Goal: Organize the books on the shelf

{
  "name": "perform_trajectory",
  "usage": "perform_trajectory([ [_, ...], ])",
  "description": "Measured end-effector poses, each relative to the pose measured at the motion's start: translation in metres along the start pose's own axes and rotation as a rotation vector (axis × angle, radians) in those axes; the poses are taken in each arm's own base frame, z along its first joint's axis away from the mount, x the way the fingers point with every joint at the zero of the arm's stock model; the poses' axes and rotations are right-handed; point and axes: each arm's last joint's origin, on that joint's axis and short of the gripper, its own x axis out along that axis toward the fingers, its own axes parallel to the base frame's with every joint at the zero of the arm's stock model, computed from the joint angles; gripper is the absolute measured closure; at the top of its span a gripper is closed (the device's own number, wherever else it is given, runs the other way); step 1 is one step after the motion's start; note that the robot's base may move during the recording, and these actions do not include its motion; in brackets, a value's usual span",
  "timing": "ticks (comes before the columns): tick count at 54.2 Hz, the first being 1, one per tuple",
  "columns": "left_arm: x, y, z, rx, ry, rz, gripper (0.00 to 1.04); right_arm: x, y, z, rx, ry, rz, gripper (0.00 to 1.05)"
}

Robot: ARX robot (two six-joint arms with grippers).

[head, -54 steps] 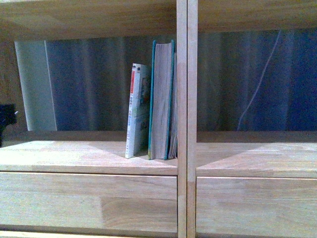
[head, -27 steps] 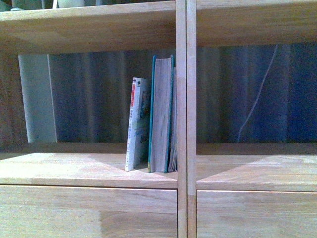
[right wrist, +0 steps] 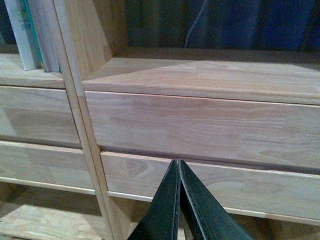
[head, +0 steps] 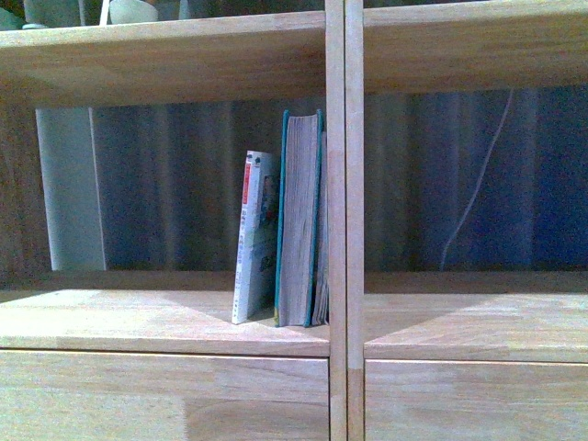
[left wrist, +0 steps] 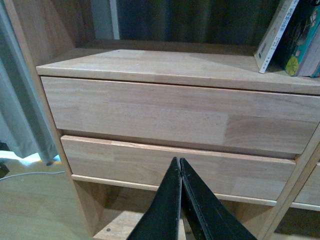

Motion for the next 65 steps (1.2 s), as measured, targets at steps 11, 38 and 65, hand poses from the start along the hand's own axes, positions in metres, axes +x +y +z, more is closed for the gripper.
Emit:
perform_trajectory([
  [11,-0.007,0.000,-0.008,0.000,-0.006,0.000,1.02,-0.003,0.000,-0.006,-0.003,-0.013,0.000,1.02],
  [38,-0.020,0.000,-0.006,0.000,-0.014,0.000,1.02,-0.014,0.000,-0.008,-0.003,-0.012,0.000,1.02],
  [65,-0.036,0.000,-0.010,0.000,-0.005,0.000,1.02,-0.015,0.000,-0.008,-0.003,-0.012,0.000,1.02],
])
